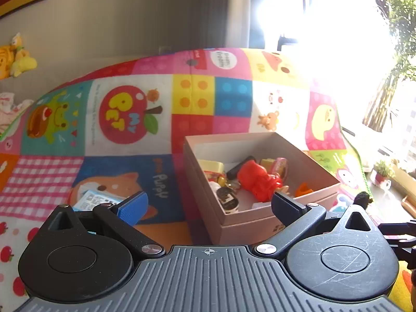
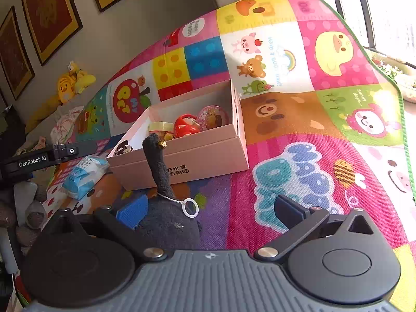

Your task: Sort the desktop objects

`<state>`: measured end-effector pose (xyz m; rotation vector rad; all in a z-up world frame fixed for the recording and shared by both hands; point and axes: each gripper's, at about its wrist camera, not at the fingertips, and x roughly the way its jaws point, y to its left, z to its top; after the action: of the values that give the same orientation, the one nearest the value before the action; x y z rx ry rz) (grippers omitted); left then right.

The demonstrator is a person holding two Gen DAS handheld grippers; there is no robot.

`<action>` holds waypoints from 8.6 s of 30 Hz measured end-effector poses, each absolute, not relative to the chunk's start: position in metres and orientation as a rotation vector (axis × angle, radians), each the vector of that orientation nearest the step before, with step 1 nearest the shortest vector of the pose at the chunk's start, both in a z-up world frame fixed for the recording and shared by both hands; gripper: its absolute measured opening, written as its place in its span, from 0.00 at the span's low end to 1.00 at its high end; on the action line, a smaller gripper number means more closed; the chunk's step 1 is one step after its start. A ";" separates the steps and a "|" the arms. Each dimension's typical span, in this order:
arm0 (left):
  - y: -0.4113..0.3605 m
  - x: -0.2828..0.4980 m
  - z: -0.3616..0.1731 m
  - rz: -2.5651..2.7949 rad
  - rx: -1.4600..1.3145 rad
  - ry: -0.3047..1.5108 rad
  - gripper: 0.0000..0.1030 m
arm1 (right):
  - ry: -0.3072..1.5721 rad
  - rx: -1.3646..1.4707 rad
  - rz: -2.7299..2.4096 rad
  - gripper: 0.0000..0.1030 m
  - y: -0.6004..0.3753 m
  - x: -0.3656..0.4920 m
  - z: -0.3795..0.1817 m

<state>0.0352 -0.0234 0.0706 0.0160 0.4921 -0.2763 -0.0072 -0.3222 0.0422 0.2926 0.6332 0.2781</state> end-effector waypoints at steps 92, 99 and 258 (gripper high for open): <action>0.049 0.024 0.037 -0.058 -0.089 0.455 1.00 | 0.583 -0.095 0.203 1.00 -0.290 -0.029 0.083; 0.071 0.071 0.023 0.082 0.066 0.596 1.00 | 0.621 0.003 0.294 1.00 -0.288 -0.046 0.067; 0.006 0.030 0.030 -0.295 -0.197 0.569 1.00 | 0.743 -0.020 0.446 0.42 -0.218 0.133 0.102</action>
<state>0.0300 0.0056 0.0302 -0.1968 0.5685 -0.2946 0.1330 -0.2185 0.1024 -0.0203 0.7430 0.4455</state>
